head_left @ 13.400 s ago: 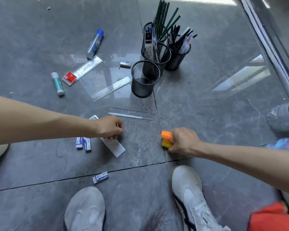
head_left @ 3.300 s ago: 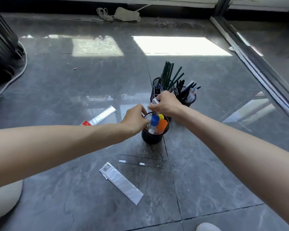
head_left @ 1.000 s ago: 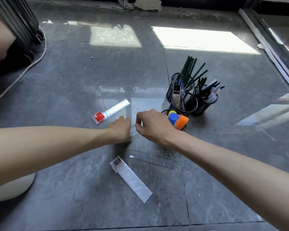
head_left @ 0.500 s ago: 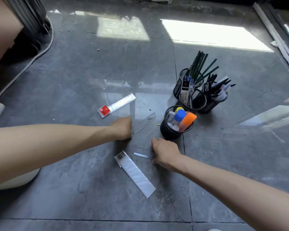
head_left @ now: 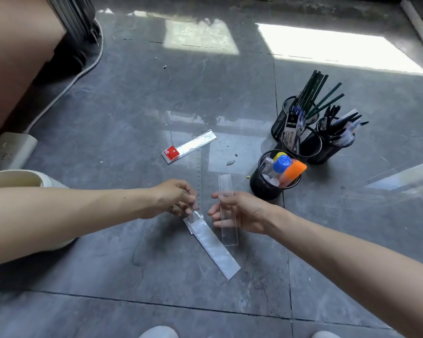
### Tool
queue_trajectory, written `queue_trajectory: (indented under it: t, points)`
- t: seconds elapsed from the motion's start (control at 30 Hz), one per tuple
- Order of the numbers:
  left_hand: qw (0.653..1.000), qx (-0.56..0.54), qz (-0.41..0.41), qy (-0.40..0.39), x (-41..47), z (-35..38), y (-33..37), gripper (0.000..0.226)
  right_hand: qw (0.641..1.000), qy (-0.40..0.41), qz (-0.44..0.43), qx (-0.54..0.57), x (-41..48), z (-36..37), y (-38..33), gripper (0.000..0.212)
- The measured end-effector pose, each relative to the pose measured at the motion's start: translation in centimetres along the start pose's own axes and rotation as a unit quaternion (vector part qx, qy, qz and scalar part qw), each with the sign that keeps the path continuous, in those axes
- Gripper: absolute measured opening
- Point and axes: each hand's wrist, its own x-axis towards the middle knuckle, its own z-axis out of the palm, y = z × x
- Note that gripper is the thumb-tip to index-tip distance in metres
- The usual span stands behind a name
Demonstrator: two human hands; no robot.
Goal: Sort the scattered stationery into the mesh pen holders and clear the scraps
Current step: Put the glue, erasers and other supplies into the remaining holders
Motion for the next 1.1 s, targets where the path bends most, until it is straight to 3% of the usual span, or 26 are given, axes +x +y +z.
queue_trajectory:
  t: [0.17,0.27,0.4,0.47,0.53,0.67,0.9,0.97,1.03,1.1]
  points:
    - [0.995,-0.034,-0.015,-0.094,-1.8,2.2,-0.2,0.013,0.995,-0.015,0.015,0.096,0.3,0.3,0.5,0.034]
    - [0.990,-0.017,-0.014,-0.137,-2.3,4.5,-0.3,0.012,0.995,-0.029,0.005,0.097,0.1,0.7,0.6,0.020]
    - [0.977,0.185,0.039,-0.101,-1.7,5.3,-0.2,0.014,0.996,0.058,-0.025,0.065,0.5,1.1,1.1,0.014]
    - [0.921,0.373,0.097,-0.056,-1.3,4.8,-0.2,0.015,0.993,0.087,-0.043,0.060,0.5,1.0,1.0,0.012]
    - [0.833,0.533,0.147,-0.027,-1.0,4.4,-0.5,0.010,0.991,0.125,-0.043,-0.023,0.5,0.7,1.0,0.014]
    - [0.695,0.678,0.232,-0.060,-0.3,3.8,-1.1,0.033,0.980,0.147,-0.044,-0.126,0.4,-0.2,1.3,0.014]
    - [0.585,0.762,0.239,-0.142,1.2,4.3,0.3,0.026,0.984,0.136,0.001,-0.114,0.1,-0.7,1.5,0.005]
    - [0.521,0.766,0.349,-0.144,0.9,3.4,0.6,0.026,0.985,0.123,0.015,-0.118,0.4,-0.8,1.4,0.012]
    - [0.448,0.735,0.503,-0.080,0.7,2.1,0.6,0.031,0.987,0.085,0.045,-0.130,0.5,-0.6,1.1,0.023]
    - [0.464,0.686,0.560,-0.015,0.2,0.7,1.0,0.023,0.985,0.020,0.094,-0.141,0.4,-0.4,0.9,0.033]
